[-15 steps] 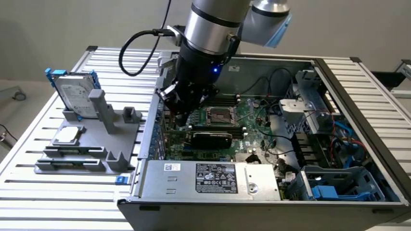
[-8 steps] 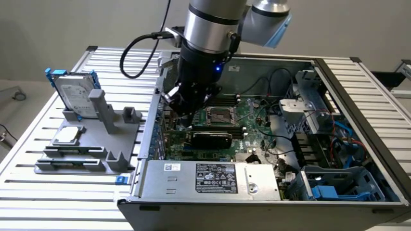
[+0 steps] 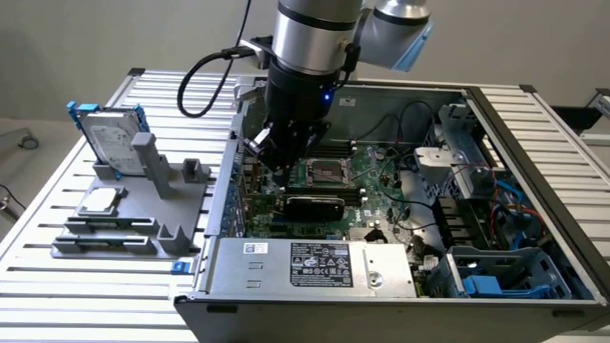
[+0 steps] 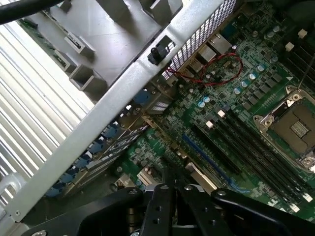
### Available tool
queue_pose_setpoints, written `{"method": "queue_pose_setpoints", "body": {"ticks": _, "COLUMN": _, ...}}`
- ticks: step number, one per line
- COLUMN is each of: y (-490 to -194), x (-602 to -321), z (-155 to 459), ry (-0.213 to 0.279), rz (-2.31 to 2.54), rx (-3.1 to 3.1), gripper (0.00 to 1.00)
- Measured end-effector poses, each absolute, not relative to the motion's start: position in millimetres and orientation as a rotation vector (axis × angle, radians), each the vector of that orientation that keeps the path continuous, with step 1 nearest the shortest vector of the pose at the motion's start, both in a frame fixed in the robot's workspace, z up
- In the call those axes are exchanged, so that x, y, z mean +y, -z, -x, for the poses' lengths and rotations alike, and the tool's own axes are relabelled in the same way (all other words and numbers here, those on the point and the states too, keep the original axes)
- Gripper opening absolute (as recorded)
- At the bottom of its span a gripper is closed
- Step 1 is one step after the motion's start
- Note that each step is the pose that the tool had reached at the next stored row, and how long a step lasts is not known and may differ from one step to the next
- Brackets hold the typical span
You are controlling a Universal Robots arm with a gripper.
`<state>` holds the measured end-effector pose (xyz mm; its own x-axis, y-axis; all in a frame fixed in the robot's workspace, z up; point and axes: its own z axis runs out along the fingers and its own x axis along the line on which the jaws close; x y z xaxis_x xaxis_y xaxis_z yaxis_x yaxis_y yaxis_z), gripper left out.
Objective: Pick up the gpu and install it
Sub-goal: 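Press down on the gpu until it lock into place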
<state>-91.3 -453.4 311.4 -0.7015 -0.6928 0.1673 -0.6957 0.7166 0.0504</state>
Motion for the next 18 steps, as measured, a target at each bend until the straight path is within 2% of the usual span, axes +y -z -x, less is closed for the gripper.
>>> {"method": "queue_pose_setpoints", "body": {"ticks": 18, "y": -316.6, "x": -453.4, "z": 91.3, "ry": -0.065, "rz": -1.507, "rx": -2.613, "gripper": 0.11}}
